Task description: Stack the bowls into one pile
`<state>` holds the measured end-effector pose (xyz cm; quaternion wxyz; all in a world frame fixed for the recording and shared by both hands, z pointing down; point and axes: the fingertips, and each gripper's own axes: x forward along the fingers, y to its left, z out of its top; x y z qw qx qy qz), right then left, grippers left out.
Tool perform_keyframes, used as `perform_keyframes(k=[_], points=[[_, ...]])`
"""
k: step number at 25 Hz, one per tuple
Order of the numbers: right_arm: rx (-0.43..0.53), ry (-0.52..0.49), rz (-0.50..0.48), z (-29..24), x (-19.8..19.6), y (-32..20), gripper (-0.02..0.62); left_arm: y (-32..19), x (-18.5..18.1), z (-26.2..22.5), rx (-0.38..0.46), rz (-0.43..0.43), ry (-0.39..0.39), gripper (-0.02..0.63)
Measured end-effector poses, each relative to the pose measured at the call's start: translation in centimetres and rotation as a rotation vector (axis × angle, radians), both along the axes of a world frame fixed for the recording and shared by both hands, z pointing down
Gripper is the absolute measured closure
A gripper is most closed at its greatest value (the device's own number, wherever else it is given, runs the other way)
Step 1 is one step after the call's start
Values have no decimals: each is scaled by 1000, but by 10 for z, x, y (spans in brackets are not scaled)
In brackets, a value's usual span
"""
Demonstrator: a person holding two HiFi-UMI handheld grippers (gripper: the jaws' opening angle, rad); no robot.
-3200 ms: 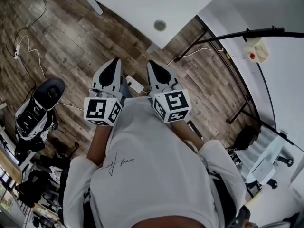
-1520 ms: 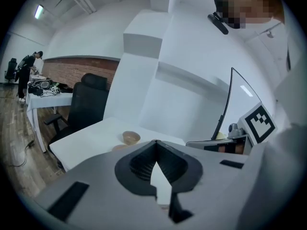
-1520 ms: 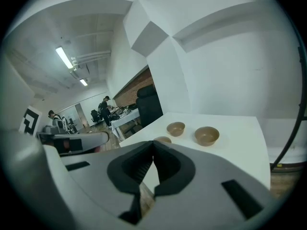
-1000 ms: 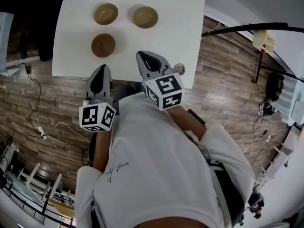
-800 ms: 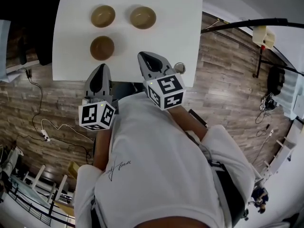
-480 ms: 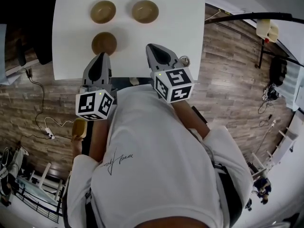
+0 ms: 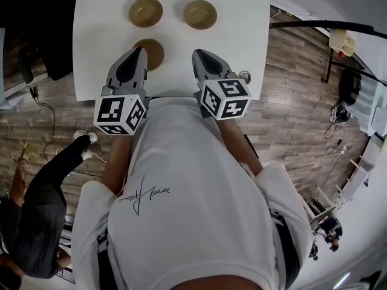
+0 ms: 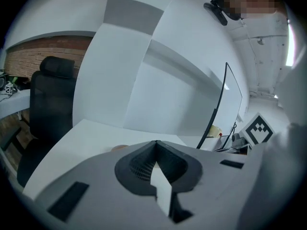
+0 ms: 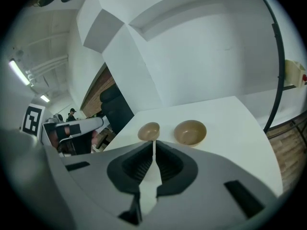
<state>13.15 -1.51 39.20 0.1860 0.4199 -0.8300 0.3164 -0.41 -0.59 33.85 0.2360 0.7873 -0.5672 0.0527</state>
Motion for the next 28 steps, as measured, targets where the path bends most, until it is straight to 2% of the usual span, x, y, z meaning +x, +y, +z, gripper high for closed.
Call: perform_keyframes(k=[5,9,13,22,28], points=[[-46,34,-29,22,-31,-2,583,-6,-27,4,-10,13,11,603],[-83,75,-35,43,-43,-4,541,-10,-41,10,-20,35,27,603],[-122,104,-26,62,-55,-5,532,-16,-53,18,-30,68,37,603],[-208,146,-4,97,-70,6,514,-20,-63,31,-51,146,53,603],[-238,174,-30,114,-79,13,512,-20,-66,35,-69,171,83,603]])
